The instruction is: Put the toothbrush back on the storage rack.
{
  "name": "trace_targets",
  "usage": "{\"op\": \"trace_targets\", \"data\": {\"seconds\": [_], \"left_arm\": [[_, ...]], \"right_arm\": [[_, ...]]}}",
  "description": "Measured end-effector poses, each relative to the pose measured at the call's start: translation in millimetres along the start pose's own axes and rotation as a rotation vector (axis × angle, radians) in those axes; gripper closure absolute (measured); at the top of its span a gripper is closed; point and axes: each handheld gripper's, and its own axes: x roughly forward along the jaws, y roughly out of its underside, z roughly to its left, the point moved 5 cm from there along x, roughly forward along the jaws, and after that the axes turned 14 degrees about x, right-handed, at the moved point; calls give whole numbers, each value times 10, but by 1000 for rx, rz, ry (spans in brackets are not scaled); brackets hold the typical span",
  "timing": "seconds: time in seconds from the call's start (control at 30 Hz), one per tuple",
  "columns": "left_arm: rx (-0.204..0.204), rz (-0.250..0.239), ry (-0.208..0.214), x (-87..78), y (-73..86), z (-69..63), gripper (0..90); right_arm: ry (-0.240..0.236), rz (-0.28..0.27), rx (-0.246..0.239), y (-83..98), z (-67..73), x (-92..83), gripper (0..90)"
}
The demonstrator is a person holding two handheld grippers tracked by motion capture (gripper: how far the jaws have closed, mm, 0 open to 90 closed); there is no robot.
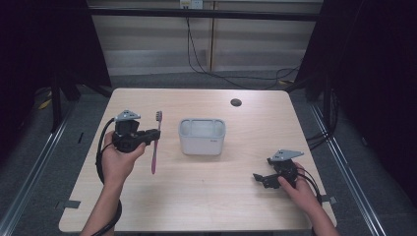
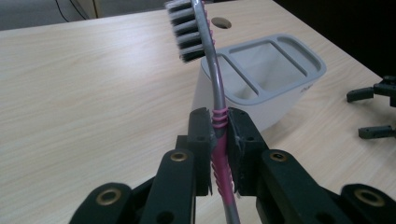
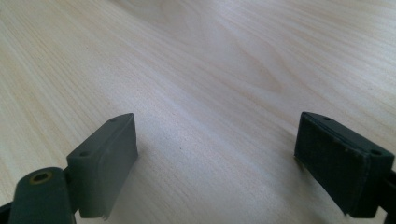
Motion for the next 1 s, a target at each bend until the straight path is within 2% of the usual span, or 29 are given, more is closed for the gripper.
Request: {"op": "trace_targets", "data": {"seconds": [0.23,0.83,1.0], "left_arm": [[-8,-29,-4,27,-75,3,806],[-1,-100,-61,76,-304,41,806],[-6,-110,-59,85,-349,51,805]], "right_arm": [[0,0,-1,0,-1,0,127],[2,2,0,1,2,-1,126],[2,2,0,1,2,-1,126]]}}
